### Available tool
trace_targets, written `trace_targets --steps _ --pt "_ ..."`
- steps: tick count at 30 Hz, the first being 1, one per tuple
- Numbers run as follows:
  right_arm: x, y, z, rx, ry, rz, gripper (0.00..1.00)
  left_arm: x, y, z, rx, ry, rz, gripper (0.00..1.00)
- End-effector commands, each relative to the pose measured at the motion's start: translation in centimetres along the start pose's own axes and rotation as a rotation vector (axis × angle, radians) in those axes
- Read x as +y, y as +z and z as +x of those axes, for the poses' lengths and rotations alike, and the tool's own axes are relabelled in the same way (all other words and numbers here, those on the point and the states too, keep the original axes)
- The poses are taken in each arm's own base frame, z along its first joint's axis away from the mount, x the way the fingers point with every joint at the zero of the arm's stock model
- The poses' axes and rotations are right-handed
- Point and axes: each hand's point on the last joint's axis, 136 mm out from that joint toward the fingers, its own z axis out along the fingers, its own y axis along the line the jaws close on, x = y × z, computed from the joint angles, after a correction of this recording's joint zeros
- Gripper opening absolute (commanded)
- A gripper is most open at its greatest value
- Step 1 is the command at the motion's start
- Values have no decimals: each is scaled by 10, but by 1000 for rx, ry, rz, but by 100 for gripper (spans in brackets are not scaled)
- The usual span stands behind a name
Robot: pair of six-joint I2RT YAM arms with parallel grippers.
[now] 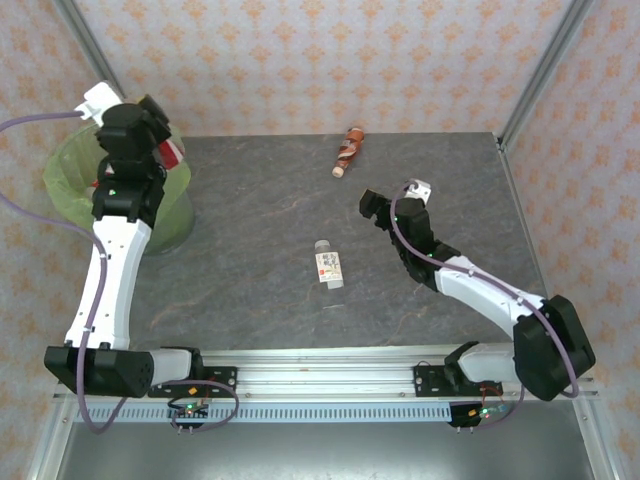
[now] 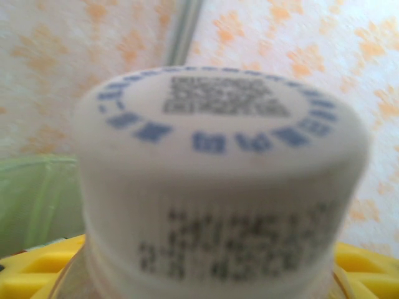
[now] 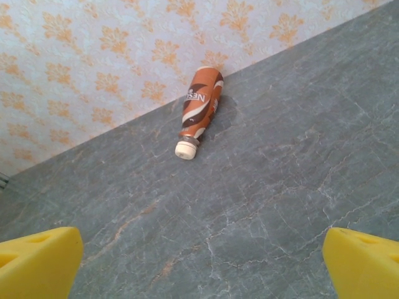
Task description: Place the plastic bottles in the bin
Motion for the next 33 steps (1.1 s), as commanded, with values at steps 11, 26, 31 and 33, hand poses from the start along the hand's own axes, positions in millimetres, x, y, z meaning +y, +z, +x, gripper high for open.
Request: trace_targets --steps 11,26,31,33 --pt "-3 5 -4 5 14 26 99 61 50 -34 -28 -175 -114 57" --pt "-5 -2 -8 17 0 24 99 79 108 46 277 -182 -163 62" --pt "-5 -7 -11 43 -78 33 99 87 115 63 361 -176 -229 84" --pt "-5 -9 -12 46 -96 34 99 81 118 66 396 -173 -211 89"
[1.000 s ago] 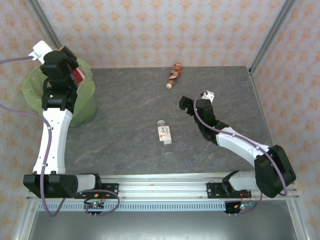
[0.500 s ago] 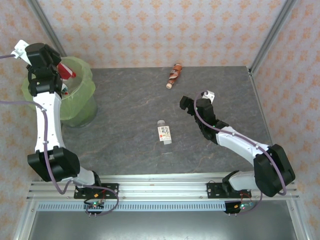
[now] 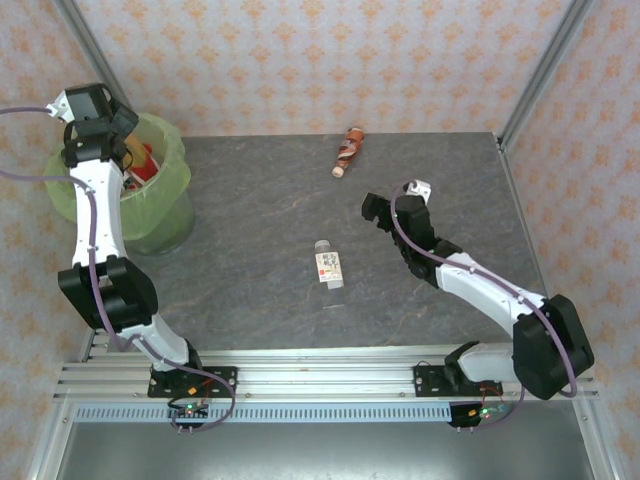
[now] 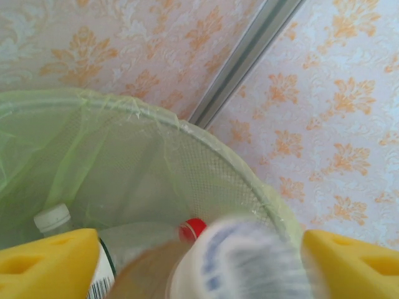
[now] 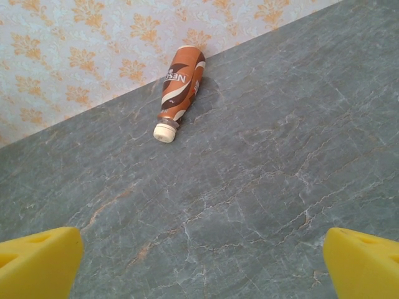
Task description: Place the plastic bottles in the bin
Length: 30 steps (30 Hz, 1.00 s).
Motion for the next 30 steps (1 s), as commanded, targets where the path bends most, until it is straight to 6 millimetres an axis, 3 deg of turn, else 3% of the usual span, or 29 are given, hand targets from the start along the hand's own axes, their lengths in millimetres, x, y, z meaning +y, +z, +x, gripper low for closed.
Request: trace_targets --steps 1,11,21,26,30 --pt "4 -9 -15 -12 -45 -7 99 -3 -7 2 69 -1 2 91" --pt "5 0 -1 29 -34 -19 99 -25 -26 7 112 15 113 99" --pt "17 8 6 61 -46 -77 99 -67 -77 12 89 84 267 100" --pt "12 11 11 59 -16 -58 99 -89 -98 24 92 102 344 100" --pt "0 14 13 49 7 2 99 -108 -115 51 121 145 391 100"
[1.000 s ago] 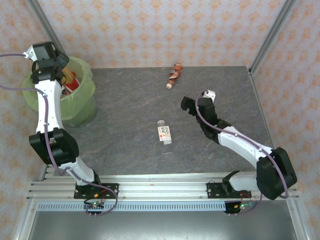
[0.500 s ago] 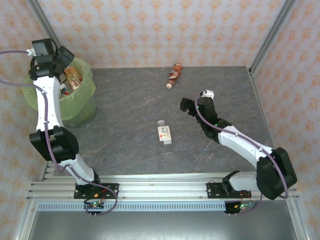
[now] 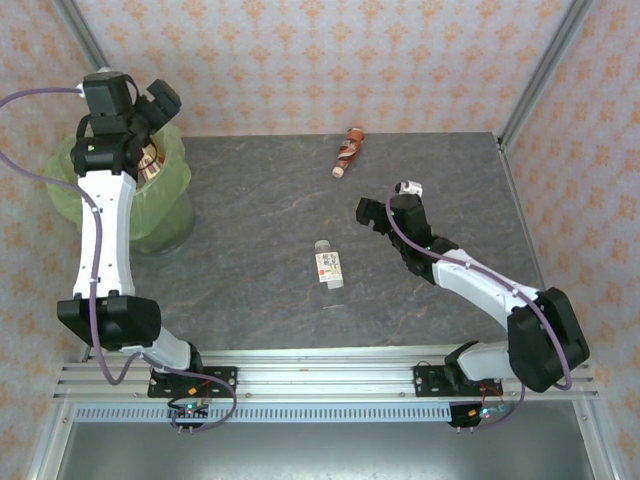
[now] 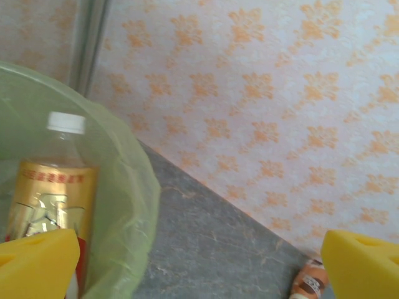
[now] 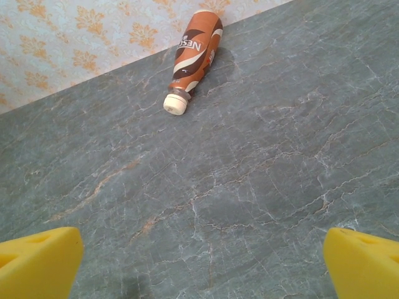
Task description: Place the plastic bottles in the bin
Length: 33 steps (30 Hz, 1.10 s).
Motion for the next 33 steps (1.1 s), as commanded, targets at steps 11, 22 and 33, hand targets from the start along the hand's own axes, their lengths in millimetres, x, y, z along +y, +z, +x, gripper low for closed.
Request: trace_targets --steps 11,22,33 --pt "-42 -5 -5 -105 126 165 99 -69 -26 171 138 130 45 100" --pt "-68 -22 11 -122 109 166 99 -89 -46 339 372 280 -11 100" --pt "-82 -33 10 -169 54 209 99 -95 -42 452 589 447 -79 100"
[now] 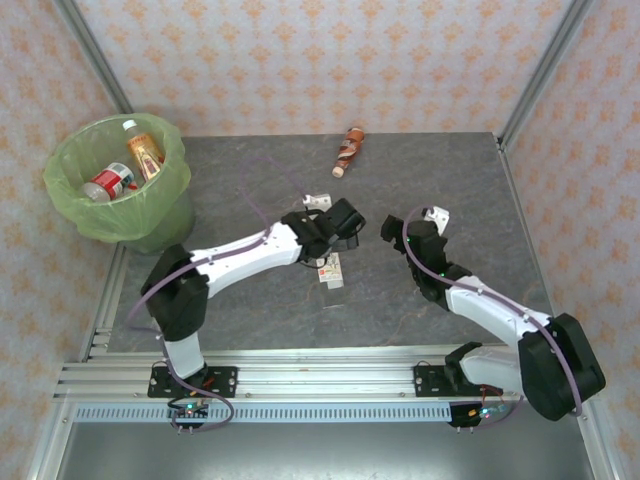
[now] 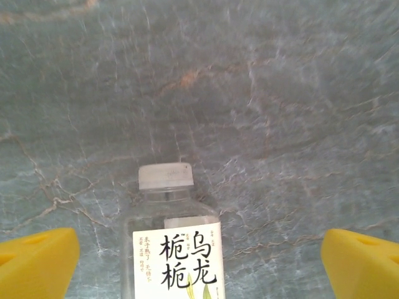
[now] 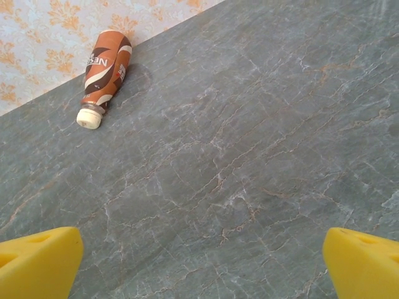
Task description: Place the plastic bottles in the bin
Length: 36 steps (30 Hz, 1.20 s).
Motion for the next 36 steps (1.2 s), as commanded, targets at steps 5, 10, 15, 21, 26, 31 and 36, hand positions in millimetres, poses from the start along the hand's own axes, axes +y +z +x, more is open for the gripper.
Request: trace_targets --steps 5,10,15,21,26,31,36 --pt "-10 -6 -14 -70 -36 33 99 6 18 34 104 26 -68 100" --pt "-11 -8 -10 -57 -44 32 99 9 28 58 142 89 -122 100" --pt "-14 -10 -9 -59 -33 34 99 18 43 74 171 65 -166 100" --pt "-17 -12 -9 -66 -24 39 99 12 57 87 204 69 -135 100" --pt "-20 -15 -9 -72 -17 43 99 16 64 95 219 53 -143 98" --pt "-23 -17 -8 -74 -14 49 99 22 73 98 224 44 -169 91" --pt "-26 -20 -10 -84 -7 55 99 24 76 98 221 42 -171 82"
